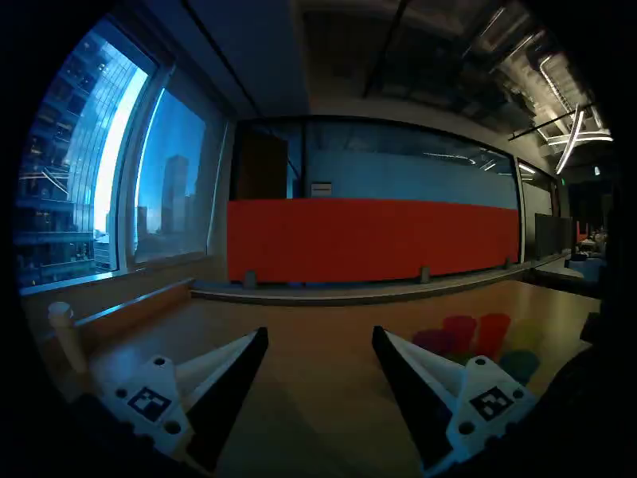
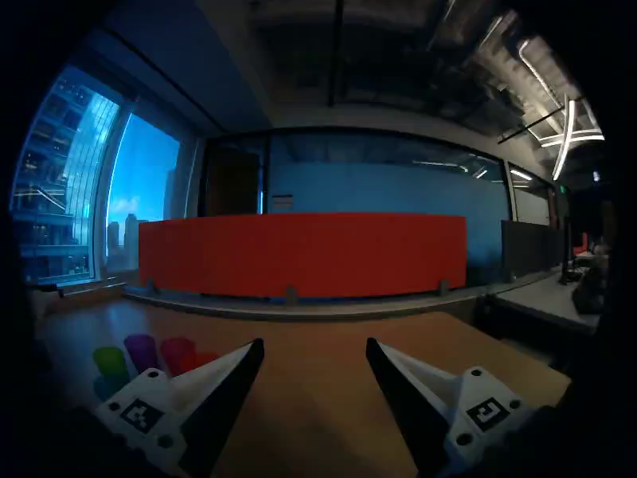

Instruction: Pour water

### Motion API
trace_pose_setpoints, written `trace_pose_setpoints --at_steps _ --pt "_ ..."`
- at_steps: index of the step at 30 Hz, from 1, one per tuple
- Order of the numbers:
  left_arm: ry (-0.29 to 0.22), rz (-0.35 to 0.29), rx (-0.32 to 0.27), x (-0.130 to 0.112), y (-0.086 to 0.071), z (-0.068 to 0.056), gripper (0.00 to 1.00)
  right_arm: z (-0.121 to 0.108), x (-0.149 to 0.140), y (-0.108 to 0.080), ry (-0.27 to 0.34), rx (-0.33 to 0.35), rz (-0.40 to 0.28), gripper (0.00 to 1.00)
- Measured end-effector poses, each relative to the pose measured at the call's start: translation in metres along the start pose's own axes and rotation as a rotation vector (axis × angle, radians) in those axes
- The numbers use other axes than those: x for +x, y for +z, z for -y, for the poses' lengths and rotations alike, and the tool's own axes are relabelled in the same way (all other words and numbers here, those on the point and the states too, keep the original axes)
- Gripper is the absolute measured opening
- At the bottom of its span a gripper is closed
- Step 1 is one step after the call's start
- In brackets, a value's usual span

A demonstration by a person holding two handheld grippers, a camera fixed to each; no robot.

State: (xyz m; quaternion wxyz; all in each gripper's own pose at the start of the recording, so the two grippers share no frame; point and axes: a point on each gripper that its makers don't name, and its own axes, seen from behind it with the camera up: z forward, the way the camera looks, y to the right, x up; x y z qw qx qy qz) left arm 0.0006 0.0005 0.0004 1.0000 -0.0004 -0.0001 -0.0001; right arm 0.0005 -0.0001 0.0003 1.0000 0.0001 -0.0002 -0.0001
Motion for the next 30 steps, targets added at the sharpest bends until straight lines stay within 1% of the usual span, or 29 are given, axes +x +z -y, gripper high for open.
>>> trace_pose_setpoints --at_steps 3,9,15,21,27,30 --pt "-0.002 0.004 -0.012 0.009 0.006 -0.007 0.97 0.002 0.007 0.004 -0.004 0.004 0.007 0.99" --pt "-0.010 -0.005 -0.050 0.043 0.011 -0.015 0.97 0.009 0.029 0.010 -0.010 0.029 0.040 0.99" --pt "-0.014 0.005 -0.062 0.080 0.011 -0.013 0.97 0.022 0.057 0.015 -0.016 0.070 0.049 0.99" --pt "-0.017 0.004 -0.087 0.113 0.012 -0.012 0.97 0.035 0.088 0.018 -0.008 0.105 0.051 0.99" --pt "0.007 0.003 -0.116 0.142 0.013 -0.016 0.97 0.043 0.117 0.019 -0.007 0.132 0.040 0.99" --pt "0.002 -0.002 -0.123 0.154 0.014 -0.016 0.97 0.045 0.130 0.020 -0.013 0.139 0.032 0.99"
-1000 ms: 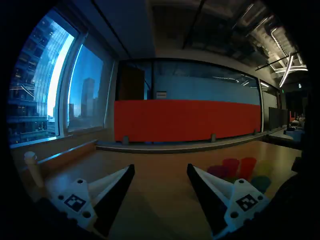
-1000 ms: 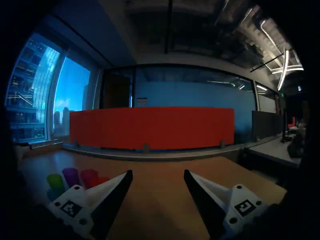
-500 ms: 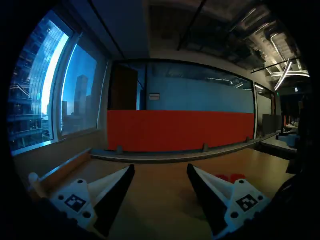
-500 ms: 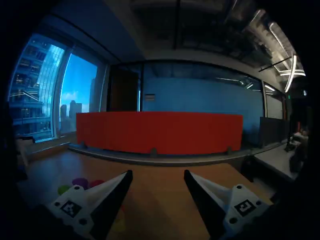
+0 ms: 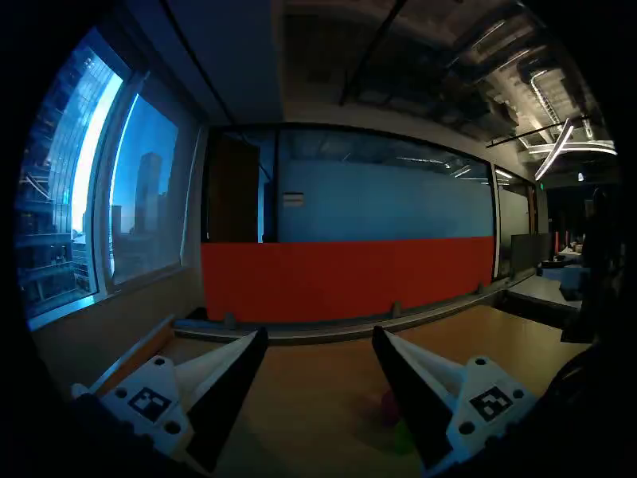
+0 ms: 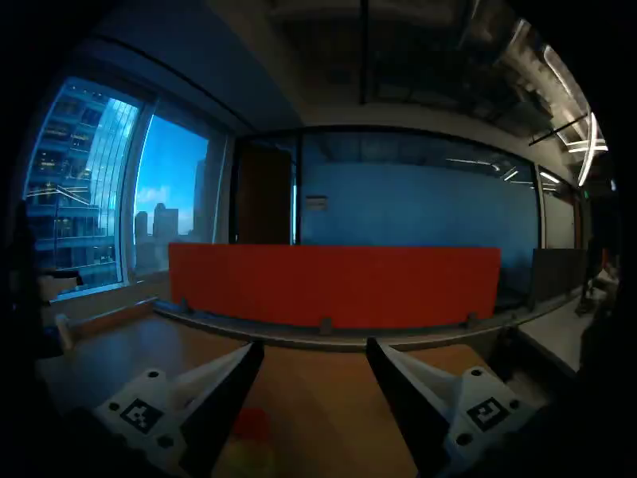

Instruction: Pour water

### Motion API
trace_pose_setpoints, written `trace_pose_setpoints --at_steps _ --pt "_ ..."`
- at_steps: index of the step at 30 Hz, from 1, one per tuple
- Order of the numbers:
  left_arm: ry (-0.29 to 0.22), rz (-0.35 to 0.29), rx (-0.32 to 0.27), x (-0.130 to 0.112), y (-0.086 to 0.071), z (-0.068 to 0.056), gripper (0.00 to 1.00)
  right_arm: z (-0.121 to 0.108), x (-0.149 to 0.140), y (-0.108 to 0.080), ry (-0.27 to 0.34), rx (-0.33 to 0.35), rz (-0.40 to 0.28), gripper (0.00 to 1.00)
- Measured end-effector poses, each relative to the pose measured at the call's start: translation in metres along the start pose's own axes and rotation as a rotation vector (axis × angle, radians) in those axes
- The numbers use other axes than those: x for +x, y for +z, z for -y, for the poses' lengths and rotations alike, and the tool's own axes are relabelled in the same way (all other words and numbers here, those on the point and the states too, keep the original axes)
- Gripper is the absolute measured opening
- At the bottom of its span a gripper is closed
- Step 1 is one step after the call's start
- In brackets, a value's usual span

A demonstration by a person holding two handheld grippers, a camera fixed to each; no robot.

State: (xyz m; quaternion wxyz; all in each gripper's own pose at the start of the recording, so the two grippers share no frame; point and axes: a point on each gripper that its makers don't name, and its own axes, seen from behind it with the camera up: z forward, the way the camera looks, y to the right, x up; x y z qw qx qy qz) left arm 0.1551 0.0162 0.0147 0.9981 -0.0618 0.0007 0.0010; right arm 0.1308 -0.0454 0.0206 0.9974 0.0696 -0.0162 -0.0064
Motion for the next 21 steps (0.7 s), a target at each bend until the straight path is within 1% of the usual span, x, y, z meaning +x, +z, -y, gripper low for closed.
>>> trace_pose_setpoints --at_steps 3,6,9,17,21 --pt "-0.012 0.000 -0.007 0.008 0.001 0.001 0.97 0.000 0.008 0.000 -0.002 0.004 -0.007 0.99" --pt "-0.024 0.005 -0.030 0.011 0.002 -0.002 0.97 0.000 0.007 0.000 0.001 0.007 -0.006 0.99" --pt "-0.035 0.013 -0.065 0.012 0.002 -0.009 0.97 0.002 0.005 -0.001 0.003 0.028 0.004 0.99" --pt "-0.066 0.011 -0.191 0.020 0.003 -0.032 0.97 0.027 0.006 -0.005 -0.022 0.149 0.020 0.99" --pt "-0.061 0.020 -0.241 0.019 0.004 -0.040 0.97 0.043 0.011 -0.009 -0.030 0.227 0.021 0.99"
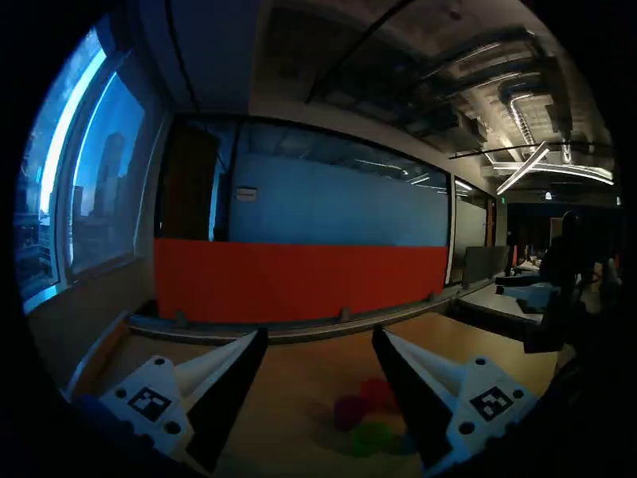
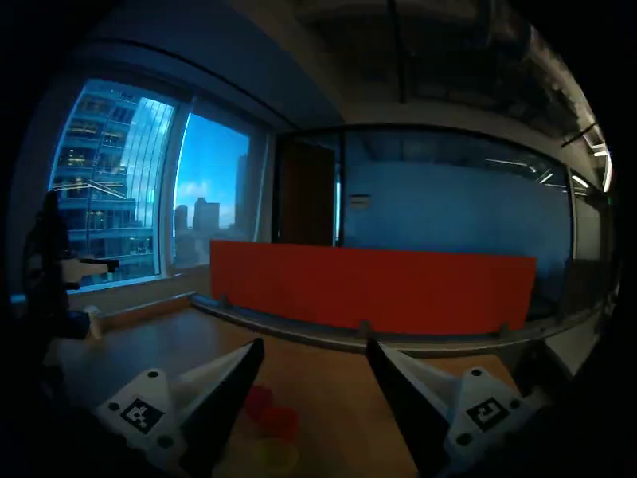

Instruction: Pour water

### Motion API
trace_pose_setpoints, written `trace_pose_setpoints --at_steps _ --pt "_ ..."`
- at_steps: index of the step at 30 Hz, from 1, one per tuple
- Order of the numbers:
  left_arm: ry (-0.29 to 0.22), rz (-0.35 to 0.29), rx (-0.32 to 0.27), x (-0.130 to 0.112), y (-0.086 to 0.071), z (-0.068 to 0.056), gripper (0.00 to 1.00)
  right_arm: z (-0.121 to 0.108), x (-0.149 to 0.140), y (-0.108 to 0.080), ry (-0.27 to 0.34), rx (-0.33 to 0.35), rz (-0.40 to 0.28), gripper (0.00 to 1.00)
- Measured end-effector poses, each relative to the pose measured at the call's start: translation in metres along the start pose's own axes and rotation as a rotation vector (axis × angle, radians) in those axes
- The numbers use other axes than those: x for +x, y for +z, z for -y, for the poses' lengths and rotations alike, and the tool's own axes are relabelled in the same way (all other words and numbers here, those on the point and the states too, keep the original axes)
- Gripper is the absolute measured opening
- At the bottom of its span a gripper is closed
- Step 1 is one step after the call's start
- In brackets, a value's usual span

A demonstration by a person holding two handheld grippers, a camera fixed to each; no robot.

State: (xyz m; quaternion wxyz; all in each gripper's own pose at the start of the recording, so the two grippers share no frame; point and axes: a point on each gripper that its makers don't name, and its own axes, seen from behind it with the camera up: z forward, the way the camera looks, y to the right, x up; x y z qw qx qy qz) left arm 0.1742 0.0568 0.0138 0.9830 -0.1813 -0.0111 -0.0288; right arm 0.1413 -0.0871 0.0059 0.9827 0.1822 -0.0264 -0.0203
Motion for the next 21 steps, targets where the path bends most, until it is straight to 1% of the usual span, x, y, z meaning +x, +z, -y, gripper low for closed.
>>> trace_pose_setpoints --at_steps 3,6,9,12,15,18,21 --pt "0.014 0.010 -0.034 -0.001 0.002 -0.006 0.97 0.014 0.005 -0.001 -0.009 0.062 -0.007 0.99" --pt "0.026 0.022 -0.081 -0.003 0.004 -0.018 0.97 0.029 0.008 -0.003 -0.021 0.124 -0.011 0.99" --pt "0.022 0.028 -0.137 -0.003 0.006 -0.031 0.97 0.041 0.010 -0.005 -0.021 0.175 -0.007 0.99" --pt "0.013 0.024 -0.191 -0.001 0.006 -0.043 0.98 0.050 0.011 -0.005 -0.003 0.219 -0.004 0.99" --pt "0.011 0.024 -0.231 0.000 0.006 -0.052 0.97 0.055 0.012 -0.004 0.016 0.248 -0.004 0.99" --pt "0.018 0.025 -0.252 0.000 0.006 -0.056 0.97 0.058 0.010 -0.004 0.014 0.271 0.003 0.99" --pt "0.024 0.030 -0.271 0.001 0.007 -0.059 0.98 0.063 0.007 -0.004 -0.001 0.292 0.018 0.99"
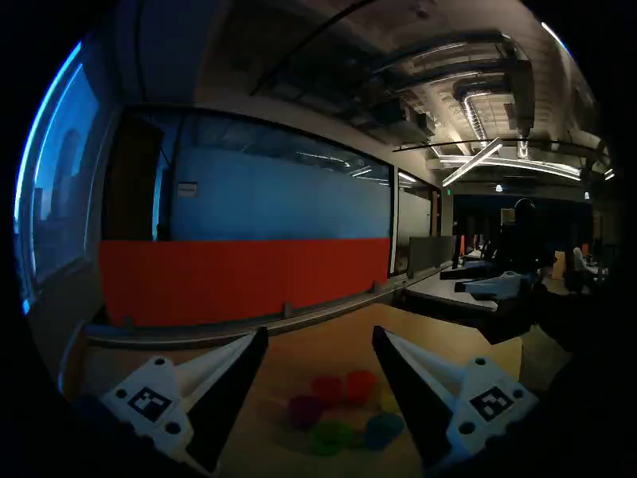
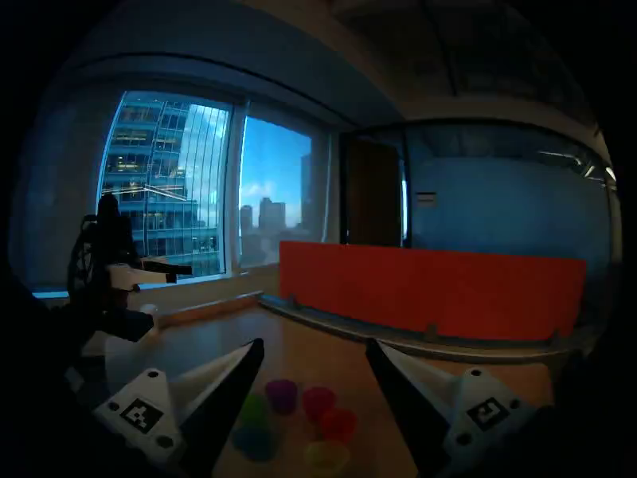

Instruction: Pour water

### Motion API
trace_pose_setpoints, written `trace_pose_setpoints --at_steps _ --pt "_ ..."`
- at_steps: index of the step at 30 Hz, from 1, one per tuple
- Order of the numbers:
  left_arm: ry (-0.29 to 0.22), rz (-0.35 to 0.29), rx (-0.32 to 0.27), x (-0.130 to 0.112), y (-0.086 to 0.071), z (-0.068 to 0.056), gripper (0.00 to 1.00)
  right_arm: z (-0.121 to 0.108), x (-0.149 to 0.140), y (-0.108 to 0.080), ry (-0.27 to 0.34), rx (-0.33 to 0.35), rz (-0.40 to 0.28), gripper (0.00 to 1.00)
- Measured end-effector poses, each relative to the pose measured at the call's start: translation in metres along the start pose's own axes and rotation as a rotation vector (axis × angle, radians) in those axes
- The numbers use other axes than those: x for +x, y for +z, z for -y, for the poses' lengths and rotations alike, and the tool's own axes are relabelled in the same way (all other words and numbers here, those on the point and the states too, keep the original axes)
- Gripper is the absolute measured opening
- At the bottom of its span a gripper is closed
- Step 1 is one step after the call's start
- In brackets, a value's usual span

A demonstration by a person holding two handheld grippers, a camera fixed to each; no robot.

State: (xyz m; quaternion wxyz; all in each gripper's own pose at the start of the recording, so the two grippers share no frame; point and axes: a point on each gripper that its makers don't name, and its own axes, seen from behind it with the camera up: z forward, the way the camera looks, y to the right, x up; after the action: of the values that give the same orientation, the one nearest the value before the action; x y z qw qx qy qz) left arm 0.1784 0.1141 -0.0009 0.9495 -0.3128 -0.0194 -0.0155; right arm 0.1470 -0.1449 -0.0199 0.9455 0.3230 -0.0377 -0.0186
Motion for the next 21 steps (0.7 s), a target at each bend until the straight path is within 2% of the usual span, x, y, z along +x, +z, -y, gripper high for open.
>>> trace_pose_setpoints --at_steps 6,12,17,21 --pt "0.011 0.008 -0.055 -0.001 0.003 -0.010 0.97 0.015 -0.006 0.002 -0.025 0.063 0.042 0.99" --pt "0.017 0.031 -0.106 -0.009 0.009 -0.019 0.97 0.020 -0.011 0.001 -0.039 0.106 0.078 0.99" --pt "0.023 0.055 -0.126 -0.019 0.014 -0.020 0.97 0.018 -0.015 0.001 -0.053 0.113 0.090 0.99" --pt "0.038 0.079 -0.127 -0.030 0.018 -0.015 0.97 0.020 -0.025 -0.001 -0.055 0.133 0.115 0.99"
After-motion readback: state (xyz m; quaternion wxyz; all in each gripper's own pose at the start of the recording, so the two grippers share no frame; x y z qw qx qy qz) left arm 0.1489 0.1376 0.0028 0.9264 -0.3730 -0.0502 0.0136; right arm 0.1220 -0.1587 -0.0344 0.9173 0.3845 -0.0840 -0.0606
